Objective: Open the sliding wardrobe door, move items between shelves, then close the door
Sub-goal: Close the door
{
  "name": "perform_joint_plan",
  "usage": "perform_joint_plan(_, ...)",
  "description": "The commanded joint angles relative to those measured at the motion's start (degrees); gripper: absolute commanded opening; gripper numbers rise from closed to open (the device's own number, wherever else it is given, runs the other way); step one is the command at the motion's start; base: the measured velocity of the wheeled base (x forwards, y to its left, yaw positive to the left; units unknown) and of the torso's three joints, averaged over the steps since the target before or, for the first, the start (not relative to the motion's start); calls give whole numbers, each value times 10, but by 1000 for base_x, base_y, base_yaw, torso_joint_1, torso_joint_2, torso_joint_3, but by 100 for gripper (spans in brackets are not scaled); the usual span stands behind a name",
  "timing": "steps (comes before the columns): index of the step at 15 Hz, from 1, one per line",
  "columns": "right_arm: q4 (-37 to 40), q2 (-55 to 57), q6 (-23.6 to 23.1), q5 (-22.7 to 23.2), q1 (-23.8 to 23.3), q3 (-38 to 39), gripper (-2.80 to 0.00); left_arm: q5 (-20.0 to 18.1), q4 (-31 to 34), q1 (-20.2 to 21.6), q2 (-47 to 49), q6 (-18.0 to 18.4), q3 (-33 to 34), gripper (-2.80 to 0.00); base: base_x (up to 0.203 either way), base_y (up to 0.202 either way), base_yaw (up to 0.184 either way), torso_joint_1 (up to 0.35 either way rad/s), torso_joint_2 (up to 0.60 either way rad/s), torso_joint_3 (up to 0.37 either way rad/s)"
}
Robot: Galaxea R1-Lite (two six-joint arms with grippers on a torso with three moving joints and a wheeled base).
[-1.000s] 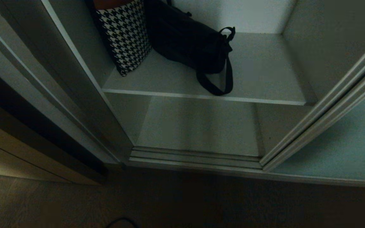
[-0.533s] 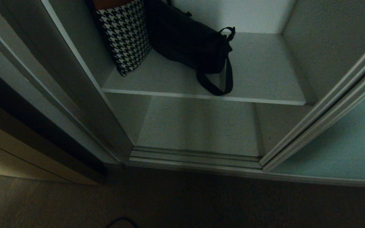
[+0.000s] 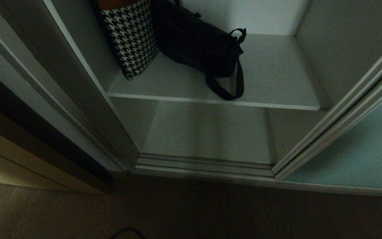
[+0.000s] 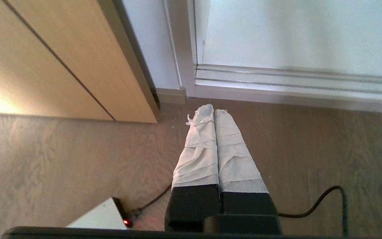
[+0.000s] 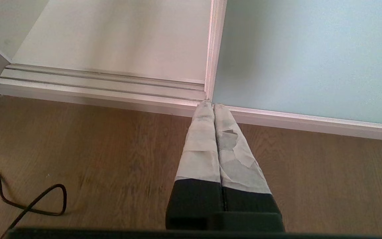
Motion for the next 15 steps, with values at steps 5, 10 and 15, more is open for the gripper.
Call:
perform_joint_plan(5, 0, -2, 0, 0, 0, 1, -280, -1, 0, 0, 3, -4, 0, -280, 0, 0, 0, 0, 0, 0)
perform_joint_plan(10, 0, -2, 0, 0, 0, 1, -280, 1, 4, 0, 3, 3, 0, -280, 0, 0, 0, 0, 0, 0)
perform_joint_plan(15, 0, -2, 0, 0, 0, 0, -280, 2, 2, 0, 2, -3, 0, -280, 0, 0, 0, 0, 0, 0)
